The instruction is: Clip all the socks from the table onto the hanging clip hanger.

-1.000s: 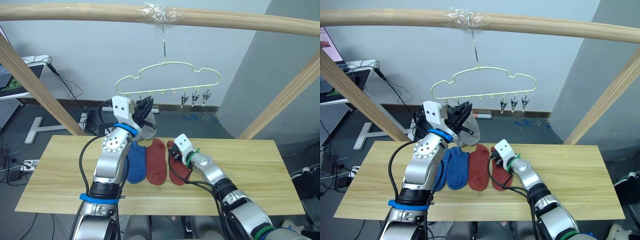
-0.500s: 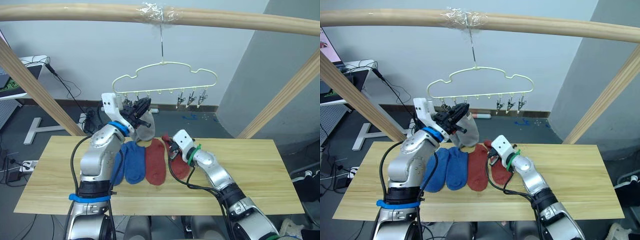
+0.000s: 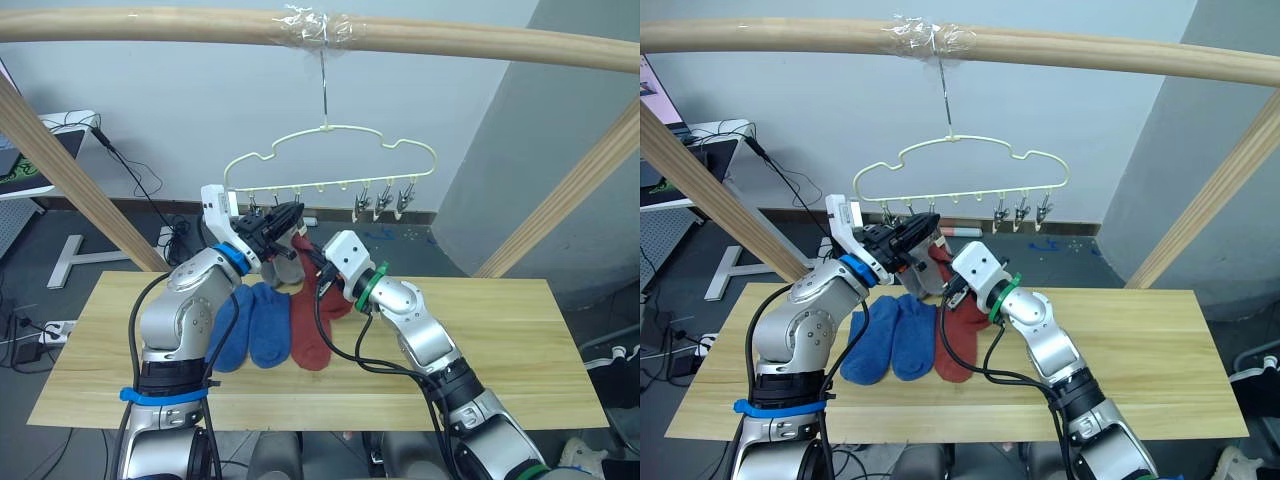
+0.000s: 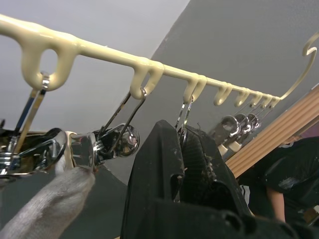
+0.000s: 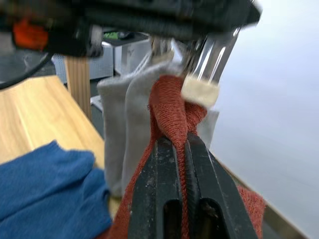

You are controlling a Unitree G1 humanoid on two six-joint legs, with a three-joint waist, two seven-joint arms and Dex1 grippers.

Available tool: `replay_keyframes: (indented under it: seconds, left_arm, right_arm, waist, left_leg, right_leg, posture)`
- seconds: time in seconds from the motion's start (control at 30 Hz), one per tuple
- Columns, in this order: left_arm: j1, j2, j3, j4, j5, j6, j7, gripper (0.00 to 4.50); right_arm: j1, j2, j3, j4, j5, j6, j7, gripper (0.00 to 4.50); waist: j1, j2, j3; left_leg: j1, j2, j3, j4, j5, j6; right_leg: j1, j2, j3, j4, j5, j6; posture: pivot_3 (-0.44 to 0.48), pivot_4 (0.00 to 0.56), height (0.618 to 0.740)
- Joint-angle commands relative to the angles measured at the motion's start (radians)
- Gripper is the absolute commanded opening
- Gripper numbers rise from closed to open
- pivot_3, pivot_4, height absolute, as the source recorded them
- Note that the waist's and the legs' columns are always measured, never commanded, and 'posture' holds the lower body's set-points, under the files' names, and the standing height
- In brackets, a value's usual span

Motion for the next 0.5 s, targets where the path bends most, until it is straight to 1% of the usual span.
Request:
replay_keyframes:
  seconds: [0.03, 0.3, 0.4, 0.47, 0.5]
  left_arm:
    - [0.000, 0.008, -0.007, -0.034, -0.008, -0.008, -0.014, 0.05]
    - [0.016, 0.010, -0.030, -0.033, 0.019, -0.024, -0.018, 0.05]
    - [0.020, 0.010, -0.021, -0.025, 0.012, -0.028, -0.023, 0.05]
    - [0.022, 0.010, -0.014, -0.021, 0.003, -0.028, -0.023, 0.75]
    - [0.024, 0.012, -0.013, -0.022, 0.001, -0.030, -0.028, 0.96]
  right_arm:
    - [-0.024, 0.011, -0.016, -0.019, 0.019, -0.018, -0.004, 0.00]
    - [-0.047, 0.023, -0.021, -0.021, 0.027, -0.020, -0.005, 0.00]
    - [-0.052, 0.024, -0.021, -0.019, 0.027, -0.020, -0.005, 0.00]
    - [-0.056, 0.022, -0.022, -0.012, 0.025, -0.024, -0.005, 0.00]
    - [-0.058, 0.021, -0.022, -0.010, 0.024, -0.025, -0.006, 0.00]
  waist:
    - [0.000, 0.000, 0.000]
    - [0.000, 0.000, 0.000]
    - [0.000, 0.000, 0.000]
    - [0.000, 0.000, 0.000]
    - [-0.001, 0.000, 0.000]
  left_leg:
    - [0.000, 0.000, 0.000, 0.000, 0.000, 0.000]
    - [0.000, 0.000, 0.000, 0.000, 0.000, 0.000]
    - [0.000, 0.000, 0.000, 0.000, 0.000, 0.000]
    - [0.000, 0.000, 0.000, 0.000, 0.000, 0.000]
    - [0.000, 0.000, 0.000, 0.000, 0.000, 0.000]
  right_leg:
    - [0.000, 0.000, 0.000, 0.000, 0.000, 0.000]
    - [0.000, 0.000, 0.000, 0.000, 0.000, 0.000]
    - [0.000, 0.000, 0.000, 0.000, 0.000, 0.000]
    - [0.000, 0.000, 0.000, 0.000, 0.000, 0.000]
    - [0.000, 0.000, 0.000, 0.000, 0.000, 0.000]
  posture:
    - [-0.007, 0.168, 0.694]
    - [-0.007, 0.163, 0.694]
    - [-0.014, 0.159, 0.694]
    - [-0.025, 0.158, 0.694]
    - [-0.025, 0.158, 0.694]
